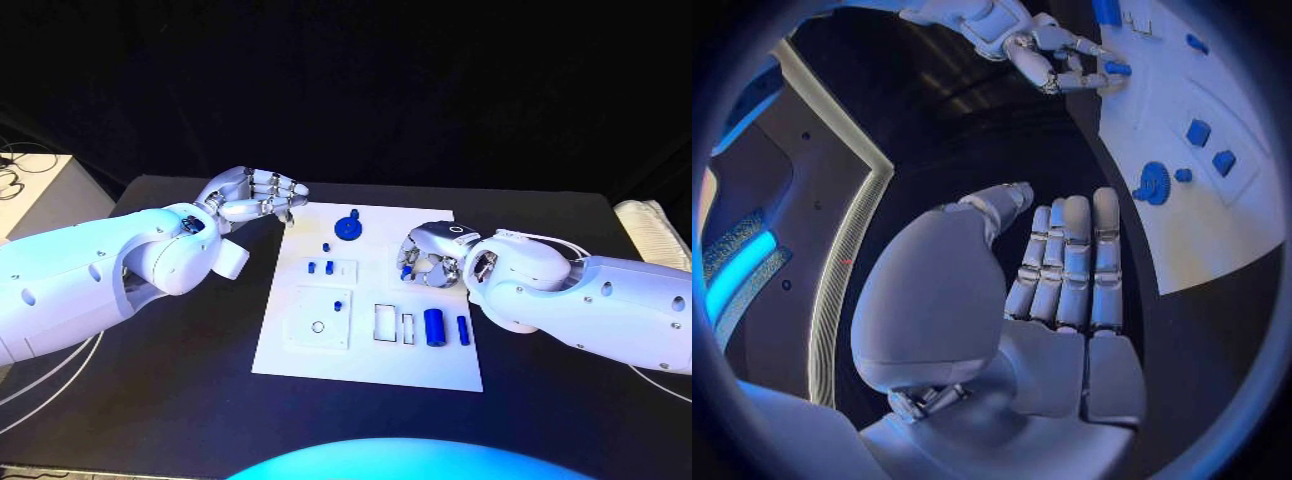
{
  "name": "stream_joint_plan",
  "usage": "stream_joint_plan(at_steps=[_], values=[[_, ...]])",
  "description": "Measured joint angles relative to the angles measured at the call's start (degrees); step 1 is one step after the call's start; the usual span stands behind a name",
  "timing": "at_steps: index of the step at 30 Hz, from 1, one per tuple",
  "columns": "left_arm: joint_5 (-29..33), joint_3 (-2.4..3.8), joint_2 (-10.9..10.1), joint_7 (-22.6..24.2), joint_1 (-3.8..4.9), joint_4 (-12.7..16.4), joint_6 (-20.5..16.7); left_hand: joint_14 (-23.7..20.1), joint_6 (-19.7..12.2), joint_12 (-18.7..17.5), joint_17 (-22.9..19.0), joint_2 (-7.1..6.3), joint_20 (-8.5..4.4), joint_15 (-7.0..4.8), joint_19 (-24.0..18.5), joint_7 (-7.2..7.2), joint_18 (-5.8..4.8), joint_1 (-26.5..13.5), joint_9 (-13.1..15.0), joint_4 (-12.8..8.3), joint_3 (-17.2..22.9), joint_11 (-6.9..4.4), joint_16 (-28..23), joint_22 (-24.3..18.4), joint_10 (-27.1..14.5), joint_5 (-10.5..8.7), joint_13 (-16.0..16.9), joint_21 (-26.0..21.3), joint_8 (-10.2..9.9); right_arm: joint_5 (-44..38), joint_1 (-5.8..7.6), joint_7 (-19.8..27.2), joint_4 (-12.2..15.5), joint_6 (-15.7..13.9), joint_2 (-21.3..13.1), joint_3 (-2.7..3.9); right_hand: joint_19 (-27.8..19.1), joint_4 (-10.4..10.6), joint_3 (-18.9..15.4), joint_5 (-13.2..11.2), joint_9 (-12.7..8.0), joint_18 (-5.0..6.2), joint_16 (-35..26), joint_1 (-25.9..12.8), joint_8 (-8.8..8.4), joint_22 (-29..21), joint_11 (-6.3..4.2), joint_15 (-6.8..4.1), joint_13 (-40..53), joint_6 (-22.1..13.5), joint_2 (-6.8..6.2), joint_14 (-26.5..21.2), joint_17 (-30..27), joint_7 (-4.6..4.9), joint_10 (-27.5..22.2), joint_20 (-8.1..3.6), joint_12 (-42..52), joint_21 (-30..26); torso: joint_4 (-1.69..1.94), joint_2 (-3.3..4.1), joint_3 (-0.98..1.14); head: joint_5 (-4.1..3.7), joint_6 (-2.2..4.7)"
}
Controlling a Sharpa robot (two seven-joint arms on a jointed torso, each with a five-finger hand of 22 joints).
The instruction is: Assemble the parts on the task board
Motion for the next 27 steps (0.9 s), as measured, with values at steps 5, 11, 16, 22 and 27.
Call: stream_joint_plan(at_steps=[5, 11, 16, 22, 27], values=[[0.0, 0.00, 0.0, -0.1, 0.00, 0.0, 0.0, 0.0, 0.0, 0.0, 0.0, 0.00, 0.00, 0.00, 0.0, 0.00, 0.00, 0.0, 0.0, 0.0, 0.0, 0.00, 0.0, 0.0, 0.0, 0.00, 0.0, 0.0, 0.0, -0.4, -0.12, -0.1, -0.3, 0.0, 0.2, -0.04, 0.0, -0.5, 1.9, 0.0, 0.2, 0.00, 0.0, -0.2, 0.00, 0.0, -0.13, 0.00, 0.0, 0.5, -0.23, 0.0, 0.1, -0.08, 0.7, 0.00, -0.6, 0.1, 0.00, -0.02, 0.00, 0.00, -0.09], [0.0, 0.00, 0.0, -0.2, 0.00, 0.0, 0.0, 0.0, 0.0, 0.0, 0.0, 0.23, 0.00, 0.00, 0.0, 0.00, 0.00, 0.2, 0.0, 0.0, 0.0, 0.00, 0.0, 0.0, 0.0, 0.00, 0.0, 0.0, 0.0, -1.3, -0.22, -0.3, -0.5, -0.1, 0.3, -0.05, 0.2, -1.8, 4.9, -0.1, 0.6, 0.00, 0.0, -0.2, 0.62, 0.0, -0.32, -0.01, 0.0, 1.1, -0.24, 0.0, 0.3, -0.13, 1.5, -0.20, -1.3, 0.7, 0.01, -0.03, 0.00, -0.03, -0.15], [0.0, 0.00, 0.0, -0.3, 0.00, 0.0, 0.0, 0.0, 0.0, 0.0, 0.0, 0.23, 0.00, 0.00, 0.0, 0.00, 0.00, 0.2, 0.0, 0.0, 0.0, 0.00, 0.0, 0.0, 0.0, 0.00, 0.0, 0.0, 0.0, -2.0, -0.36, -0.3, -0.1, -0.8, 0.3, -0.10, 0.2, -5.5, 9.5, -0.4, 1.6, -0.87, 0.0, 0.2, 2.14, 0.0, 0.41, -0.72, 0.0, 2.8, -0.76, 0.1, 0.8, -0.38, 3.4, -0.83, -1.7, 2.8, 0.00, -0.04, 0.00, 0.00, -0.19], [0.0, 0.00, 0.0, -0.4, 0.00, -0.1, 0.0, 0.0, 0.0, 0.0, 0.0, 0.23, 0.00, 0.00, 0.0, 0.00, 0.00, 0.2, 0.0, 0.0, 0.0, 0.00, 0.0, 0.0, 0.0, 0.00, 0.0, 0.0, 0.0, -2.6, -0.44, -0.3, 1.5, -2.9, -0.4, -0.09, 0.2, -8.1, 12.2, -0.8, 2.7, -0.88, 0.3, -0.4, 3.13, 0.0, 1.45, -1.12, 0.0, 3.2, -0.21, 0.1, 1.0, -0.71, 4.3, -1.25, -1.9, 4.7, -0.02, -0.05, 0.00, 0.02, -0.20], [0.0, 0.00, 0.1, -0.4, 0.00, -0.2, 0.0, 0.0, 0.0, 0.0, 0.0, 0.23, 0.00, 0.00, 0.0, 0.00, 0.00, 0.2, 0.0, 0.0, 0.0, 0.00, 0.0, 0.0, 0.0, 0.00, 0.0, -0.2, 0.0, -2.8, -0.09, -0.2, 3.9, -4.7, -1.3, 0.20, 0.2, -8.9, 12.6, -0.5, 3.0, -0.88, 0.3, -1.8, 3.26, 0.0, 1.67, -1.24, 0.0, 3.2, 0.07, 0.0, 1.2, -0.71, 4.5, -1.25, -1.8, 5.0, -0.03, -0.10, -0.02, 0.12, -0.25]])
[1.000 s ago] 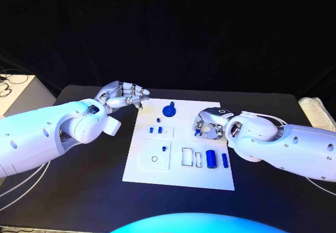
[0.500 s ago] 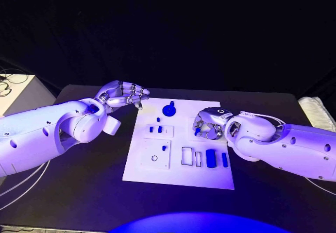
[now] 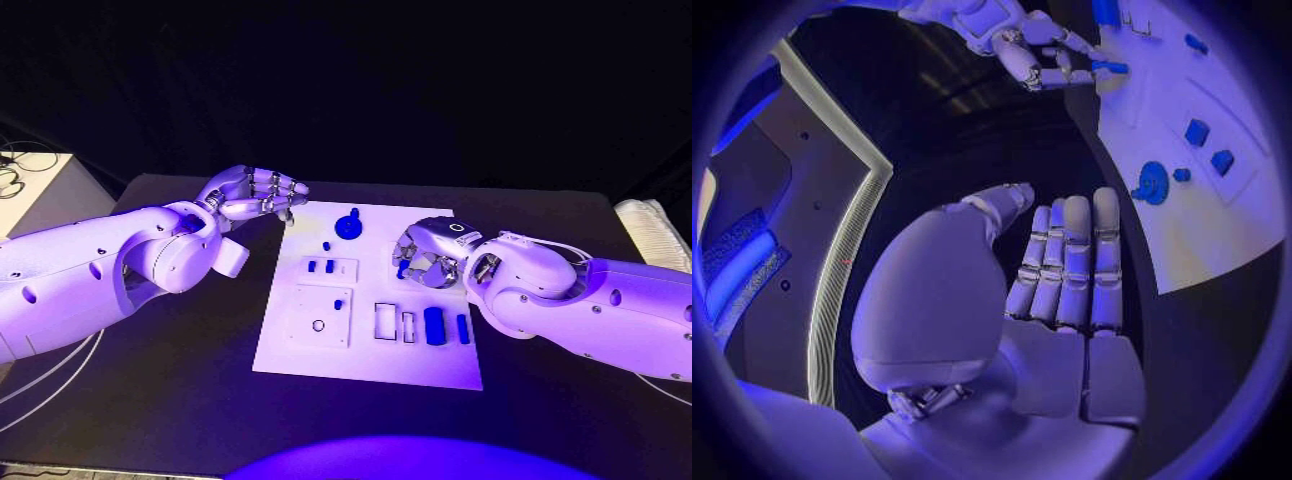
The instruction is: Assemble the parts on the task board
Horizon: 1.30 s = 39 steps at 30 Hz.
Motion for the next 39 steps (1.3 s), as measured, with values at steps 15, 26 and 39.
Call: stream_joint_plan(at_steps=[15, 26, 39], values=[[0.0, 0.00, 0.4, 0.0, -0.01, -0.3, 0.0, 0.0, 0.0, 0.0, 0.0, 0.00, 0.00, 0.00, 0.0, 0.00, 0.00, 0.0, 0.0, 0.0, 0.0, 0.00, 0.0, 0.0, 0.0, 0.00, 0.0, 0.0, 0.0, 0.2, 0.55, 0.4, 6.4, -3.4, 2.7, 0.66, 0.0, -1.7, 1.0, 0.0, 0.4, 0.00, 0.2, -1.1, 0.32, 0.0, 0.25, -0.07, 0.0, 0.0, -0.46, -0.1, 0.2, 0.00, 0.3, 0.01, 0.0, 0.3, -0.04, -0.03, -0.04, 0.91, -0.30], [0.0, 0.00, 0.8, 0.0, -0.01, -0.3, 0.1, 0.0, 0.0, 0.0, 0.0, 0.00, 0.00, 0.00, 0.0, 0.00, 0.00, 0.0, 0.0, 0.0, 0.0, 0.00, 0.0, 0.0, 0.0, 0.00, 0.0, 0.0, 0.0, 0.4, -3.33, 1.8, 5.6, -4.5, 10.2, 0.13, 0.0, -2.6, 1.9, 0.0, 0.6, 0.00, 0.2, -1.9, 0.32, 0.0, 0.25, -0.07, 0.0, -0.2, -0.58, -0.1, 0.1, 0.18, 0.3, 0.01, -0.3, 0.3, 0.08, 0.03, -0.07, 1.73, -0.59], [0.0, 0.00, 1.0, 0.0, -0.02, 0.0, 0.1, 0.0, 0.0, 0.0, 0.0, 0.00, 0.00, 0.00, 0.0, 0.00, 0.00, 0.0, 0.0, 0.0, 0.0, 0.00, 0.0, 0.0, 0.0, 0.00, 0.0, 0.0, 0.0, 0.5, -6.37, 3.2, 1.2, -4.9, 14.7, -0.33, 0.0, -3.3, 2.4, 0.3, 0.6, 0.00, 0.2, -2.2, 0.32, 0.0, 0.43, -0.06, 0.0, -0.2, -0.82, -0.1, 0.0, 0.18, 0.4, 0.01, -0.9, 0.1, 0.04, 0.09, -0.05, 2.69, -1.03]])
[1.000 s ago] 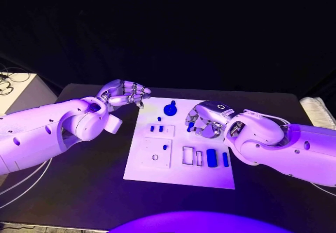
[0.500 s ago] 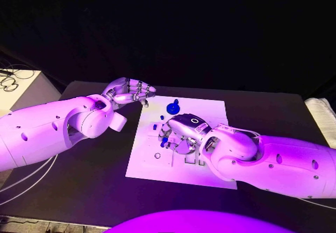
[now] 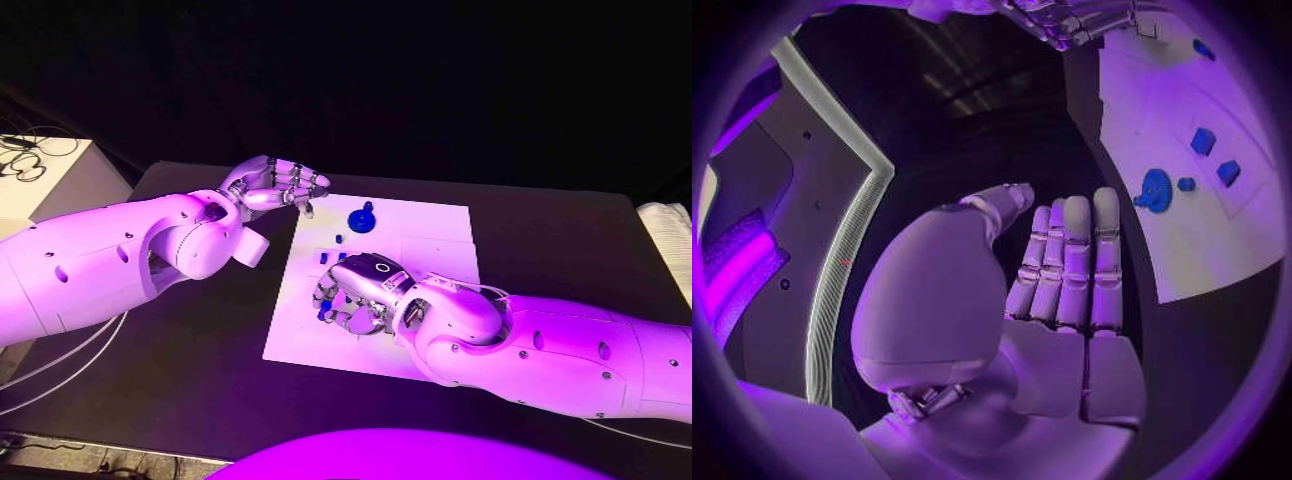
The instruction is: Assemble the parts on the task board
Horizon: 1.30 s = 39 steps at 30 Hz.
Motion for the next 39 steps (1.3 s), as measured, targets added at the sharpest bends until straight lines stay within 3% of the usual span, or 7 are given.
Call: stream_joint_plan(at_steps=[11, 39], values=[[0.0, -0.01, -0.1, 0.0, 0.00, 0.0, 0.0, 0.0, 0.0, -0.3, 0.0, 0.00, 0.00, 0.00, 0.0, 0.00, 0.00, 0.0, 0.0, 0.0, 0.0, 0.00, 0.0, -0.1, 0.0, 0.00, 0.0, 0.0, 0.0, -0.7, -0.51, -0.1, -1.8, 0.5, 0.7, -0.24, 0.0, -0.2, 0.2, 0.0, 0.1, 0.00, 0.0, 0.0, -0.01, 0.0, 0.01, 0.00, 0.0, 0.0, 0.01, 0.0, 0.0, 0.00, 0.0, 0.00, -0.4, 0.0, -0.02, 0.00, 0.07, 0.37, -0.37], [0.0, -0.01, -0.1, 0.0, 0.00, 0.0, 0.1, 0.0, 0.0, -0.4, 0.0, 0.00, 0.00, 0.00, 0.0, 0.00, 0.00, 0.0, 0.0, 0.0, 0.0, 0.00, 0.0, -0.1, 0.0, 0.00, 0.0, 0.0, 0.0, -3.0, -0.55, -1.1, -3.3, 3.2, 1.2, -0.51, 0.0, -0.6, 0.3, 0.1, 0.1, 0.00, 0.0, -0.4, -0.04, 0.0, -0.07, 0.01, 0.1, 0.0, 0.37, 0.0, 0.1, 0.00, -0.1, 0.01, -0.3, 0.0, 0.03, 0.00, 0.04, 0.34, -0.83]])
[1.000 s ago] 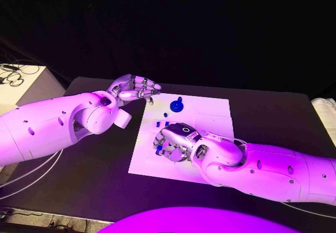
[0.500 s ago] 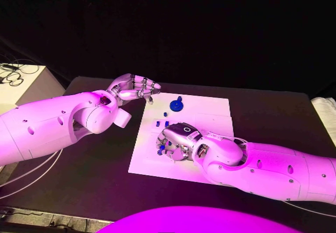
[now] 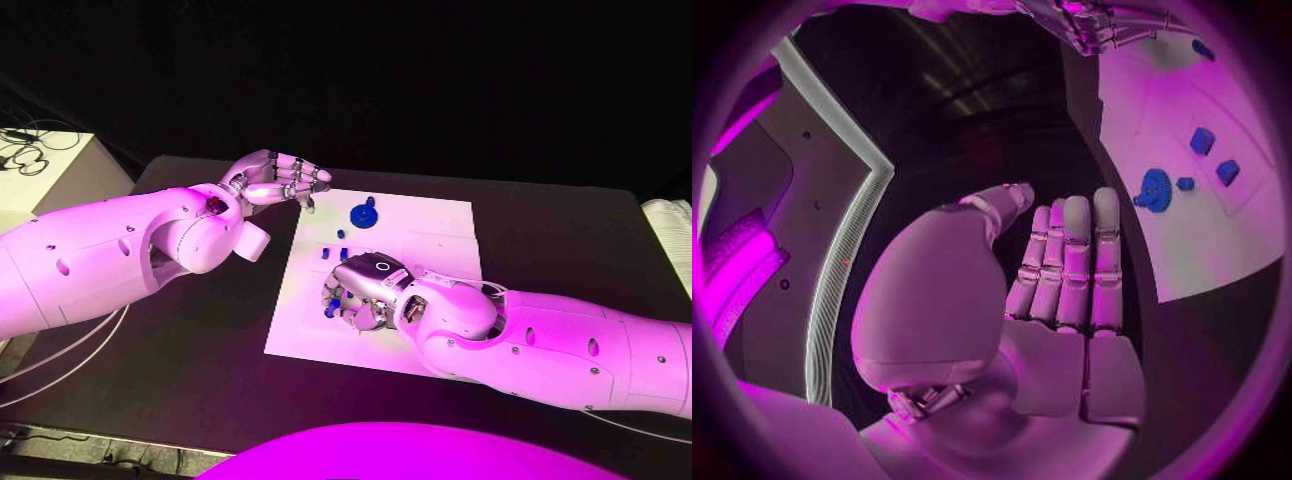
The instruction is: Assemble the parts on the task board
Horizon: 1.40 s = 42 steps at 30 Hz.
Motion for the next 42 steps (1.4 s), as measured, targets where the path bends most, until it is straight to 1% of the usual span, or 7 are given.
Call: stream_joint_plan(at_steps=[7, 10, 15, 25, 33, 37, 42], values=[[0.0, 0.00, 0.0, 0.0, 0.00, 0.0, 0.0, 0.0, 0.0, 0.0, 0.0, 0.00, 0.00, 0.00, 0.0, 0.00, 0.00, 0.0, 0.0, 0.0, 0.0, 0.00, 0.0, 0.0, 0.0, 0.00, 0.0, 0.0, 0.0, -0.3, -0.08, 0.0, -0.4, -0.1, 0.6, -0.09, 0.0, -0.6, 0.2, 0.1, 0.1, 0.00, 0.0, -3.1, -0.79, 0.0, -0.19, 0.08, 1.7, -1.9, -0.81, 0.1, -0.1, 0.80, -0.2, 0.00, -0.8, -0.3, -0.01, 0.00, -0.03, 0.07, -0.02], [0.0, 0.00, 0.0, 0.0, 0.00, 0.0, 0.0, 0.0, 0.0, 0.0, 0.0, 0.00, 0.00, 0.00, 0.0, 0.00, 0.00, 0.0, 0.0, 0.0, 0.0, 0.00, 0.0, 0.0, 0.0, 0.00, 0.0, 0.0, 0.0, -0.3, -0.15, 0.2, -0.7, -0.2, 0.7, -0.16, 0.0, -0.3, -0.1, 0.7, -0.2, 0.01, 0.0, -5.4, -1.60, 0.0, -2.21, 0.81, 1.0, -3.4, -2.43, 0.1, -0.2, 1.06, -0.6, 0.26, -1.3, -2.4, -0.03, -0.02, -0.03, 0.08, 0.01], [0.0, 0.00, 0.0, 0.0, 0.00, 0.0, 0.0, 0.0, 0.0, 0.0, 0.0, 0.00, 0.00, 0.00, 0.0, 0.00, 0.00, 0.0, 0.0, 0.0, 0.0, 0.00, 0.0, 0.0, 0.0, 0.00, 0.0, 0.0, 0.0, -0.1, -0.33, 0.6, -0.8, -0.4, 0.7, -0.37, -0.2, -0.3, -1.8, 1.0, -0.5, 0.01, -1.0, -7.2, -2.65, 0.0, -1.34, 1.00, -0.1, -5.2, -4.16, 0.2, -2.2, 1.27, -5.5, 0.80, -1.1, -6.7, -0.05, -0.06, -0.03, 0.07, 0.03], [0.0, 0.00, 0.0, -0.1, 0.00, -0.1, 0.1, 0.0, 0.0, 0.0, 0.0, 0.00, 0.00, 0.00, 0.0, 0.00, 0.00, 0.0, -0.1, 0.0, 0.0, 0.00, 0.0, 0.0, 0.0, 0.00, 0.0, 0.0, 0.0, 0.2, -0.43, 1.3, -0.8, -1.5, 0.2, -0.42, -2.0, -0.7, -11.6, 1.2, -1.3, 0.92, -3.7, -5.1, -4.90, -2.1, -0.07, 2.67, 0.0, -8.3, -2.15, -1.1, -6.9, 1.06, -14.5, 2.41, -0.4, -16.2, -0.08, -0.08, -0.03, -0.05, 0.14], [0.0, 0.00, 0.0, -0.1, 0.00, -0.2, 0.1, 0.0, 0.0, 0.0, 0.0, 0.00, 0.00, 0.00, 0.0, 0.00, 0.00, 0.0, -0.1, 0.0, 0.0, 0.00, 0.0, 0.0, 0.0, 0.00, 0.0, 0.0, 0.0, 0.7, -0.61, 1.8, 0.7, -5.2, -1.6, -0.42, -2.9, 12.5, -28.5, 3.0, -2.2, 1.93, -4.7, 5.3, -6.66, -6.5, 1.30, 3.86, 0.0, -11.5, -2.89, -2.7, -10.5, -0.27, -22.5, 3.29, 3.8, -23.9, -0.07, -0.08, 0.04, -0.29, 0.38], [0.0, 0.00, 0.0, -0.2, 0.00, -0.2, 0.1, 0.0, 0.0, 0.0, 0.0, 0.00, 0.00, 0.00, 0.0, 0.00, 0.00, 0.0, -0.1, 0.0, 0.0, 0.00, 0.0, 0.0, 0.0, 0.00, 0.0, 0.0, 0.0, 1.6, -0.54, 2.3, 2.8, -7.5, -4.4, -0.12, -2.9, 13.6, -30.5, 3.2, -2.3, 1.94, -4.7, 5.8, -6.65, -6.6, 0.94, 3.85, 0.3, -12.3, -3.02, -2.7, -10.3, -0.47, -22.3, 3.29, 5.6, -23.9, -0.07, -0.09, 0.04, -0.71, 0.62], [0.0, -0.02, -0.2, -0.2, -0.04, -0.2, 0.1, 0.0, 0.0, 0.0, 0.0, 0.00, 0.00, 0.00, 0.0, 0.00, 0.00, 0.0, -0.1, 0.0, 0.0, 0.00, 0.0, 0.0, 0.0, 0.00, 0.0, 0.0, 0.0, 6.6, 1.30, 3.1, 6.0, -9.7, -10.6, 0.39, -0.7, 13.2, -29.4, 3.2, -1.8, 1.93, -2.0, 3.8, -5.57, -3.4, -0.91, 1.79, 1.8, -10.2, -0.19, -0.4, -6.0, 2.16, -11.7, 1.72, 12.0, -17.2, -0.15, -0.21, 0.01, -2.15, 1.14]])
